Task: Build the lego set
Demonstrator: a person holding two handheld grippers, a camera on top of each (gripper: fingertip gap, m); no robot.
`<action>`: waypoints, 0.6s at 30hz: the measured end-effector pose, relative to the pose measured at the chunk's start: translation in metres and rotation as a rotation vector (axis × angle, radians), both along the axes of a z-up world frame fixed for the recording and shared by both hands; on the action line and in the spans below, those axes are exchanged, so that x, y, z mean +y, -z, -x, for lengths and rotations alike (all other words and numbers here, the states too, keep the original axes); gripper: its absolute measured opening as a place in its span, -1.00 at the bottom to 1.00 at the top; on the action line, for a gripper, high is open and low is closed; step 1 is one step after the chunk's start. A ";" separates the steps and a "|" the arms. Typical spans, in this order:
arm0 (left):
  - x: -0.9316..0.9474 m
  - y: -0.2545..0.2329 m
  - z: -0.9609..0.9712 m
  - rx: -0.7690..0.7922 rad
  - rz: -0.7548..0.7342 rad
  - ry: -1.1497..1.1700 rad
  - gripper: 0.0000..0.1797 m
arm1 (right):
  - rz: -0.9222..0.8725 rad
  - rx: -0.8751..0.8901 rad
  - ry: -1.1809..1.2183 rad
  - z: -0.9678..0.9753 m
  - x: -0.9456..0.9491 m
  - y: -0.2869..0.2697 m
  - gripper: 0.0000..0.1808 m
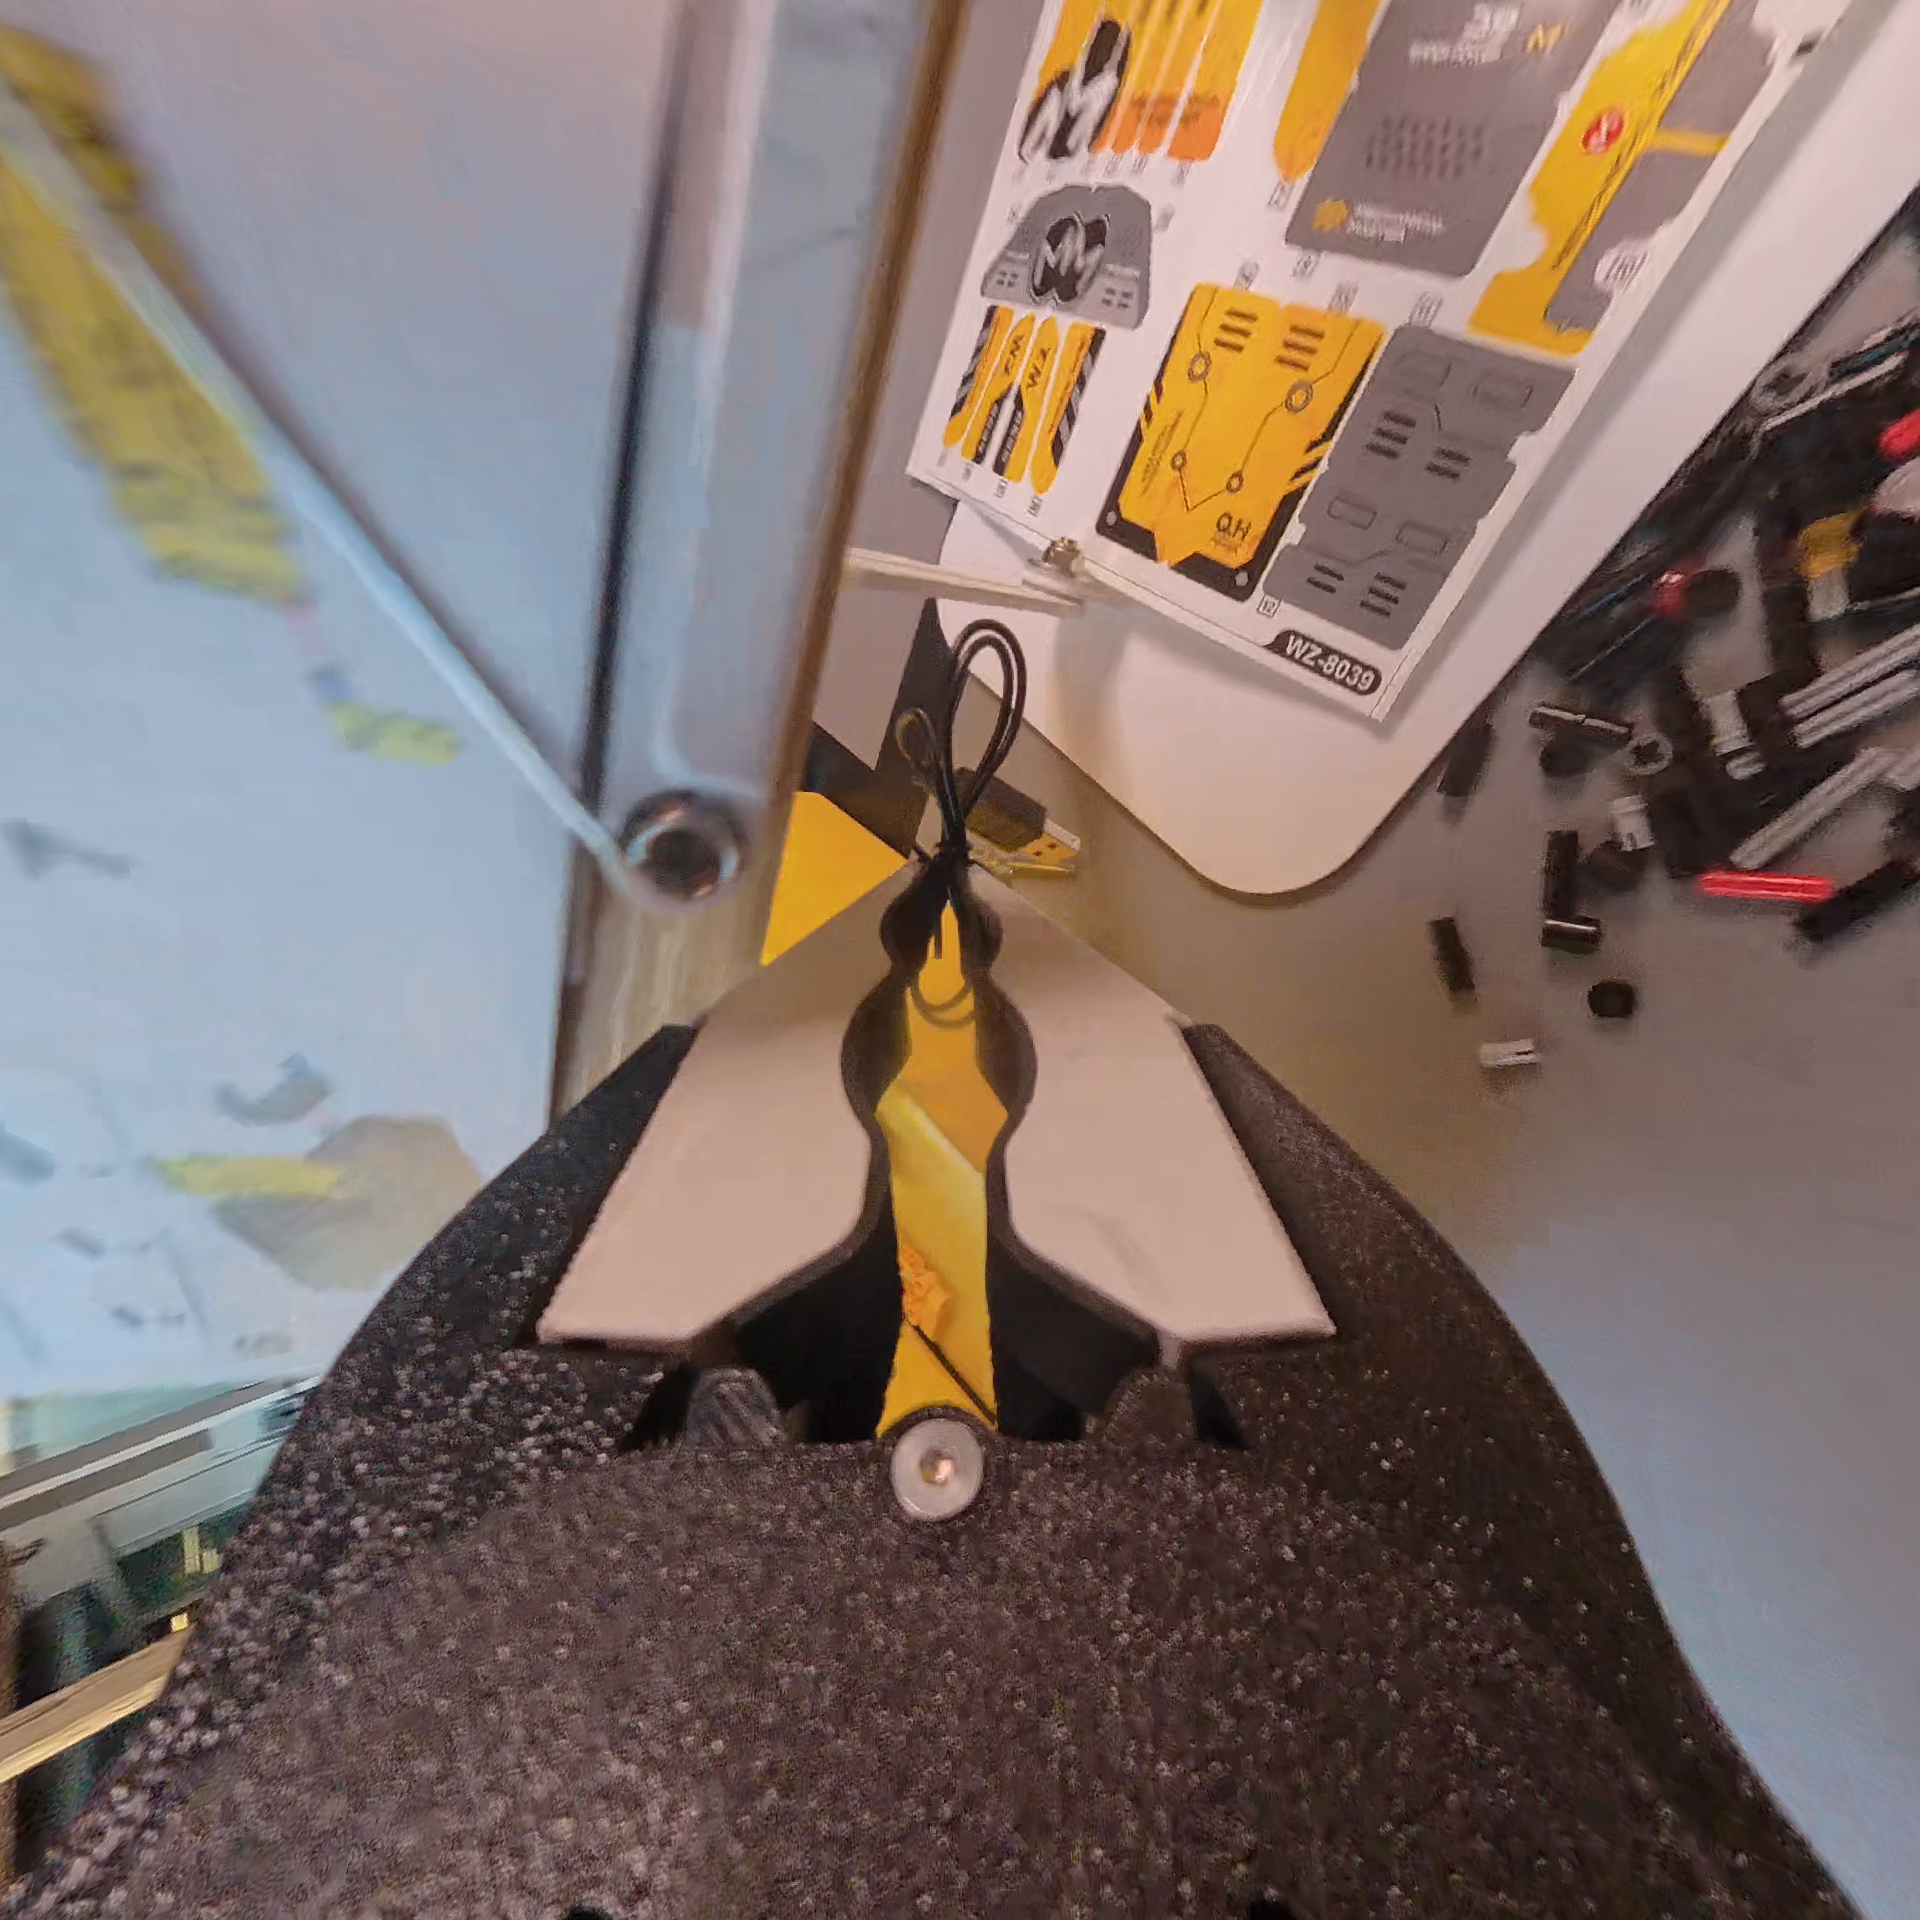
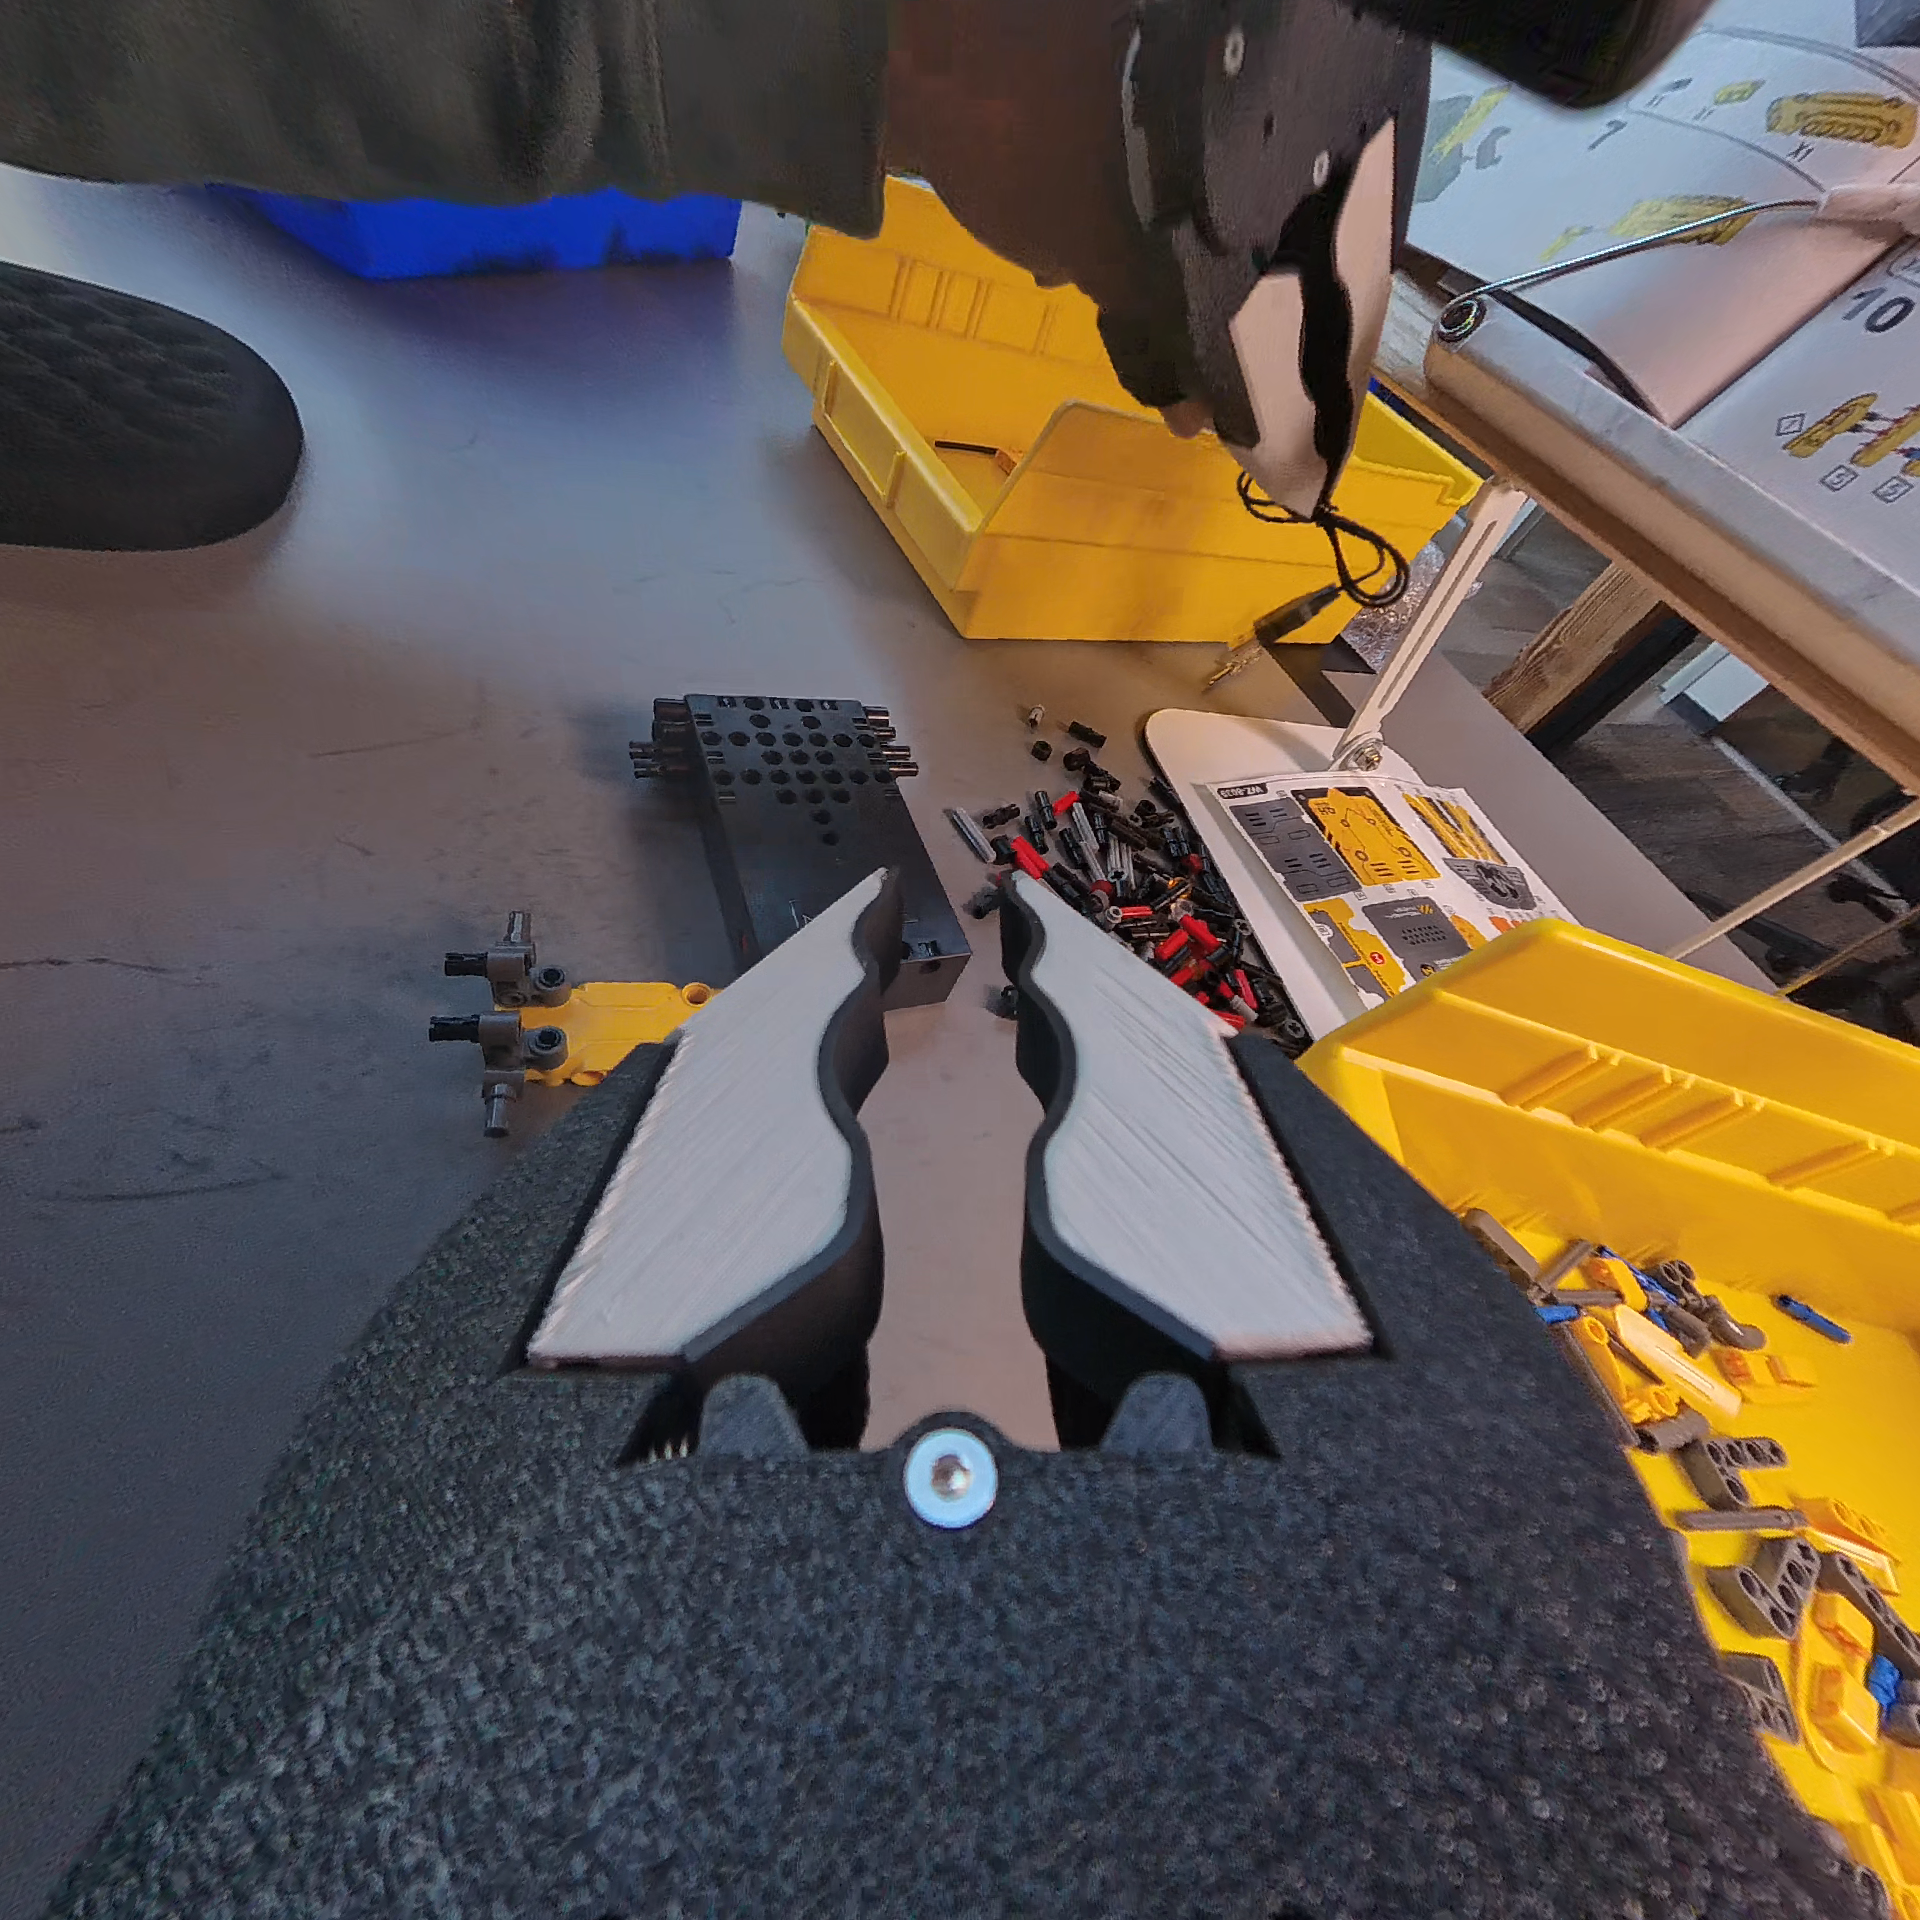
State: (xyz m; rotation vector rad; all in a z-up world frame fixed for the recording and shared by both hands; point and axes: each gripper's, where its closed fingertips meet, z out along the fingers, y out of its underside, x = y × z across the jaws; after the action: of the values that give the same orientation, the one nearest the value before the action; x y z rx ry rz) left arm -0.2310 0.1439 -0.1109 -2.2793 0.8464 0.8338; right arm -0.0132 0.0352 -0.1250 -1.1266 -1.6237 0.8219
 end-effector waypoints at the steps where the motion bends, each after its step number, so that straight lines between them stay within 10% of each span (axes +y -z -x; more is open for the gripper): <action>1: 0.007 0.006 0.004 0.058 0.008 0.010 -0.96 | -0.004 -0.001 0.001 0.000 0.000 0.000 -0.82; 10: -0.002 0.019 -0.004 0.146 0.064 0.022 -0.74 | 0.007 -0.005 -0.010 0.000 -0.003 0.002 -0.82; 18: -0.112 0.026 -0.132 -0.660 0.207 0.331 -0.30 | 0.056 -0.001 -0.014 0.001 -0.002 0.002 -0.81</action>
State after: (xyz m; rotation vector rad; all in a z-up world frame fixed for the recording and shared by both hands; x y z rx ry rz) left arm -0.0995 0.0324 -0.1368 -2.2698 0.9726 -0.1647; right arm -0.0137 0.0336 -0.1265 -1.1559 -1.6197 0.8814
